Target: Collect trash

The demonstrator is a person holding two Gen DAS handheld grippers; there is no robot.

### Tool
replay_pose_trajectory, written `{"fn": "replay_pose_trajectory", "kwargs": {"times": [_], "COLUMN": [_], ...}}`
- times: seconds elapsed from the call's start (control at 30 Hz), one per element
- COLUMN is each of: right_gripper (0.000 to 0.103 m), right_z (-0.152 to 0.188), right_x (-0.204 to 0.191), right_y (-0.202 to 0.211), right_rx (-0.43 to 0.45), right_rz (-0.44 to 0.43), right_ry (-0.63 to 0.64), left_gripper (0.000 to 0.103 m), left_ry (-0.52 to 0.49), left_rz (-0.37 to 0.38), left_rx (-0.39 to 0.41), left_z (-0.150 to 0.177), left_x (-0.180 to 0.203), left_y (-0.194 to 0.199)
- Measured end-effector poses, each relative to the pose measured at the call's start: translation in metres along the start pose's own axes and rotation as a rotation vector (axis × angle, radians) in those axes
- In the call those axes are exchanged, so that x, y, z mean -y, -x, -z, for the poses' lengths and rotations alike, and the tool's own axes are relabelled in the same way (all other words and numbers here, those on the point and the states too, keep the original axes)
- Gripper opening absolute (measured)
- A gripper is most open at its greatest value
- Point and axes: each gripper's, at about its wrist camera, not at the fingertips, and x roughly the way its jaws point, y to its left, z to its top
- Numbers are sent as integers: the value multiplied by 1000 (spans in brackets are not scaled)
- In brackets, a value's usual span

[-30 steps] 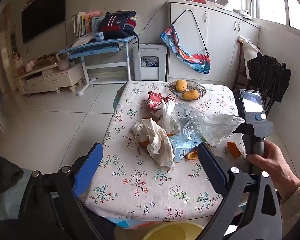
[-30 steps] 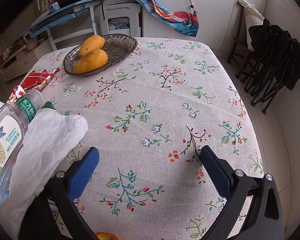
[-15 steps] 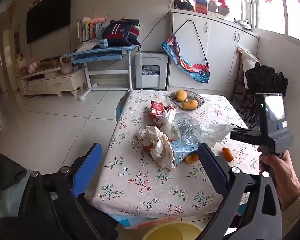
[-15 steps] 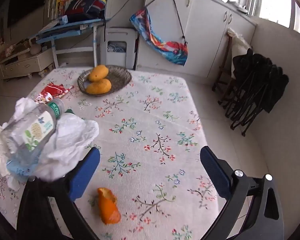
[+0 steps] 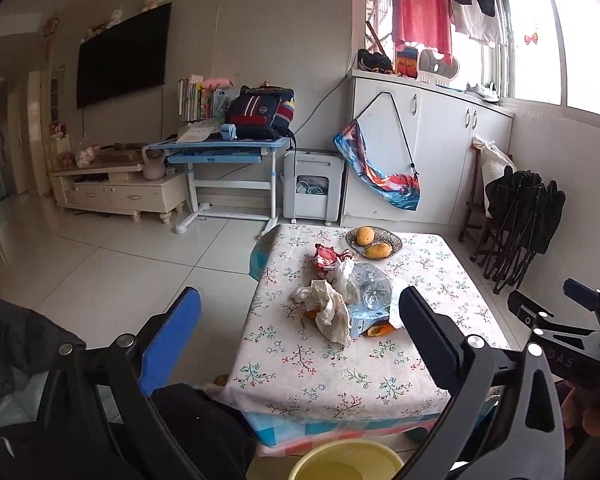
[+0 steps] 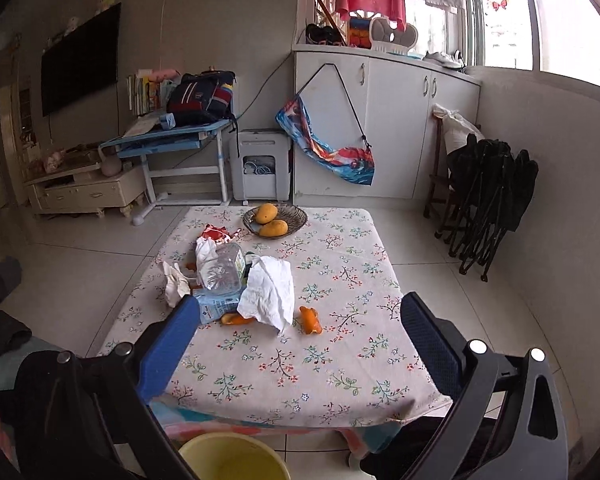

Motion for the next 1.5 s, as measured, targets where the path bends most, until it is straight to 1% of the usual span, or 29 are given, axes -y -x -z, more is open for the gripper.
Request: {"fn": "replay_pose_trajectory", "kwargs": {"times": [0.17,0.33,0.43,0.57,0.7,0.9,1.5], "right_gripper": [96,96,96,96,96,96,96], "right_z": [6,16,20,21,24,24,20], "right_x": [-17,-28,-31,-33,-33,-34,-33], "right_y": [38,58,70,68,68,74,78], "right_rx": [59,93,112,111,106,121,108], "right_rz": [11,0,7,4,3,6,2], "right_ry": [29,42,58,57,51,52,48], "left_gripper": [96,96,96,96,96,96,96], "left_ry": [14,23,12,18,6,16,16], "left_rz": [-12,-18,-19,-11,-18,-18,-19], "left_rx": [22,44,47,29,34,38,38], "left_z": [0,0,1,2,2,0,-1], "left_x": [-11,-18,-18,-16,-14,-15,-16], "left_y": [28,53,58,52,52,52,53]}}
